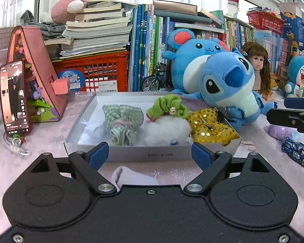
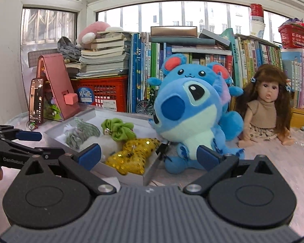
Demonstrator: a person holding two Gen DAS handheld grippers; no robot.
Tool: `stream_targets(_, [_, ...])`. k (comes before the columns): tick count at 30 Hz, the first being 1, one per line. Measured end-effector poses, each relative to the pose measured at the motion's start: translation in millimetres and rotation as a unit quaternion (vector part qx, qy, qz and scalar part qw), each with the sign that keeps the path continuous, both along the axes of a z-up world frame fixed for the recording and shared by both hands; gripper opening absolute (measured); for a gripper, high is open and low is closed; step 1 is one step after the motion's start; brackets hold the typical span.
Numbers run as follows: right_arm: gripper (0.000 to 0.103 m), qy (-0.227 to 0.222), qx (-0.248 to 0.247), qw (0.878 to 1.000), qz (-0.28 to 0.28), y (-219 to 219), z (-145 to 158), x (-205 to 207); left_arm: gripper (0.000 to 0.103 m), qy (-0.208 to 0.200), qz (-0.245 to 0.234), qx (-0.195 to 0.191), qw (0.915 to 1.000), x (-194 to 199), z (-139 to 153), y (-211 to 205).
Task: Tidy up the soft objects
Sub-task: 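Lift both open tools away from the box, then close the left tool on the lavender sock roll while the right tool grips the purple plush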
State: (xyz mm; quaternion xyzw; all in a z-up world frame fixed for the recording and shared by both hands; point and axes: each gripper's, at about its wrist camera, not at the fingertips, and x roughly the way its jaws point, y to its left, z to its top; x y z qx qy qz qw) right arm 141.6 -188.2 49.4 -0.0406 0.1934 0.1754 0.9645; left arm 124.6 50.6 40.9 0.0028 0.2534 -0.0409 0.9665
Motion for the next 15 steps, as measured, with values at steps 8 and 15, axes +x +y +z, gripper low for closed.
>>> stream_targets(8, [0.103, -0.008, -0.020, 1.000, -0.008, -3, -9, -9, 0.088, 0.003, -0.002, 0.009, 0.9999, -8, -9, -5])
stream_targets(15, [0.103, -0.010, -0.051, 0.998, -0.045, -18, -21, -9, 0.088, 0.012, 0.009, 0.014, 0.9998, -11, -18, -3])
